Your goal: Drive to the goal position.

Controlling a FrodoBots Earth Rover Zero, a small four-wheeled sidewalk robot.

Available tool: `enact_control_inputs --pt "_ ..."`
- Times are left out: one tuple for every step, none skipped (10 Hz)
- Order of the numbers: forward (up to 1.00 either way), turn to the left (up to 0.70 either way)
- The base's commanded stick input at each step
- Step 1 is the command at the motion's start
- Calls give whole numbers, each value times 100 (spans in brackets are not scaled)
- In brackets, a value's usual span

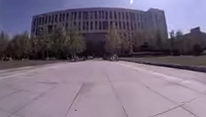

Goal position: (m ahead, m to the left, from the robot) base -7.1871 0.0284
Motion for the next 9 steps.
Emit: enact_control_inputs --pt "85 0" --pt "85 0" --pt "85 0" --pt "85 0" --pt "85 0" --pt "85 0" --pt "85 0" --pt "85 0" --pt "85 0"
